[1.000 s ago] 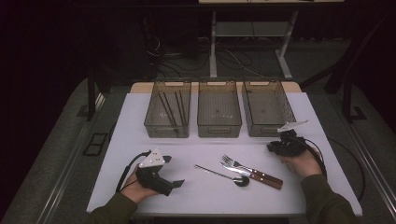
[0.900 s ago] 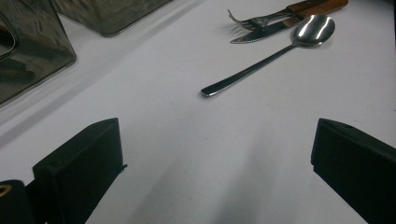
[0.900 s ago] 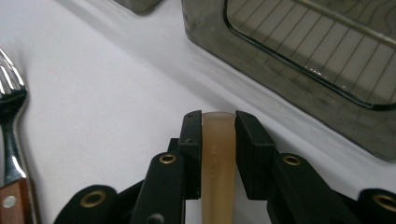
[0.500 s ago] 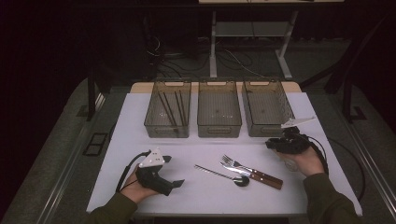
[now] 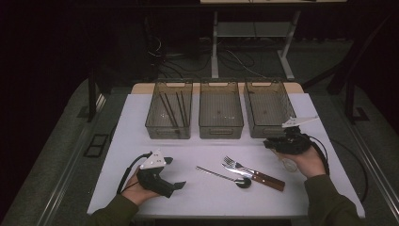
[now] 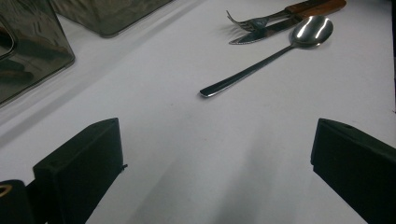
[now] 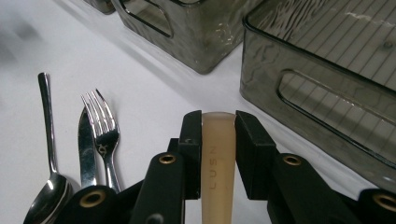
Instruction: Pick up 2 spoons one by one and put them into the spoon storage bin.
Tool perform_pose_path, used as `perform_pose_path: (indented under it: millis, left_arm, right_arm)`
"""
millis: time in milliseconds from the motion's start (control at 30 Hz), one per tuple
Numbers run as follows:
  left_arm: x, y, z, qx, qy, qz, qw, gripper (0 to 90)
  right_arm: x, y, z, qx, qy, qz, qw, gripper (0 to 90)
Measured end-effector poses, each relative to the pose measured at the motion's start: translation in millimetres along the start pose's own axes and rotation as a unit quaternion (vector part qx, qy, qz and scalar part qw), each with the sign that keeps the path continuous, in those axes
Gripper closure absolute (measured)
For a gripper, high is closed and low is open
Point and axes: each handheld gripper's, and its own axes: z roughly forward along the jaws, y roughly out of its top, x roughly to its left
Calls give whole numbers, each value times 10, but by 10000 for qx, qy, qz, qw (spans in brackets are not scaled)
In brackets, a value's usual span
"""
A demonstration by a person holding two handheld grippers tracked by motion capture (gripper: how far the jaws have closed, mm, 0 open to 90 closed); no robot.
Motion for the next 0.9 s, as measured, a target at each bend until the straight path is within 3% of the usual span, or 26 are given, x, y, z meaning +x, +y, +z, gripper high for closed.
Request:
perform_pose_path:
  millis: [467, 900]
  left_arm:
    - [3, 0, 3, -101, -18, -117, 9999, 12]
    - [-2, -3, -4, -125, -40, -118, 9998, 12]
  right_arm:
    - [55, 164, -19, -258, 75, -21, 9996, 728]
    - [116, 473, 25, -601, 271, -3, 9978, 728]
